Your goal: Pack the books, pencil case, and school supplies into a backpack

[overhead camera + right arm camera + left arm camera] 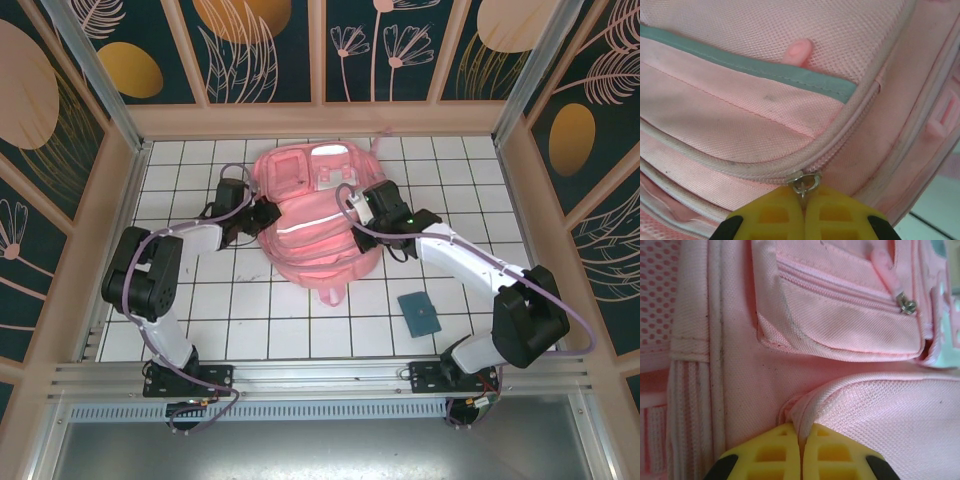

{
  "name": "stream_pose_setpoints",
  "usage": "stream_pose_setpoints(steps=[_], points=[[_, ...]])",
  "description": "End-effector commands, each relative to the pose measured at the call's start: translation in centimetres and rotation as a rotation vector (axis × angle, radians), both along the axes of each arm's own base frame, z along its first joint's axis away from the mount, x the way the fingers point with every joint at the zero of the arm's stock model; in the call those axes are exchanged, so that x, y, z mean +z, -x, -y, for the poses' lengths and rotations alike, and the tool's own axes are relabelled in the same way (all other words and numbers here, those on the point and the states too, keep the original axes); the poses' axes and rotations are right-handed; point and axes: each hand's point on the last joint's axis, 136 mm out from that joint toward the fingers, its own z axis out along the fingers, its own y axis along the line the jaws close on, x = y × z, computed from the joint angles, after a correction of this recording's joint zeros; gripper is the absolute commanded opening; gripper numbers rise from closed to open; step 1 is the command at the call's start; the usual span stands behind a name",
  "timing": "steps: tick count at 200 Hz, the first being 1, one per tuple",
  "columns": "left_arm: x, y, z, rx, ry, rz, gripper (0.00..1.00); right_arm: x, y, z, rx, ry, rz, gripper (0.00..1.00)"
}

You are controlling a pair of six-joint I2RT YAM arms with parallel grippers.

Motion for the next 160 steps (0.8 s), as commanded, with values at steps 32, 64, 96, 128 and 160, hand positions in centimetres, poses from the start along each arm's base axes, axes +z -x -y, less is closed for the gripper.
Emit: stream_pose_setpoints(steps=[32, 64, 96, 128, 160], points=[[3.8, -1.1, -2.6, 0.274, 0.108, 0.103, 0.0, -1.1, 2.8, 2.5, -0.14, 0.085, -0.213, 0.0], [4.9, -0.7, -3.5, 0.371, 0.124, 0.14, 0.0, -1.1, 3.8, 2.7, -0.135, 0.118, -0.242, 0.0], [6.8, -0.4, -5.6, 0.502, 0.135, 0.204, 0.0, -0.4, 3.2, -0.9, -0.053, 0.015, -0.246, 0.0], [8.5, -0.3, -7.2, 0.584, 0.13, 0.255, 0.0, -0.5, 0.6, -3.7, -0.036, -0.031, -0.192, 0.0], [8.7, -0.3, -8.1, 0.637, 0.116, 0.265, 0.0, 0.8, 1.5, -5.4, 0.031, -0.083, -0.188, 0.0]])
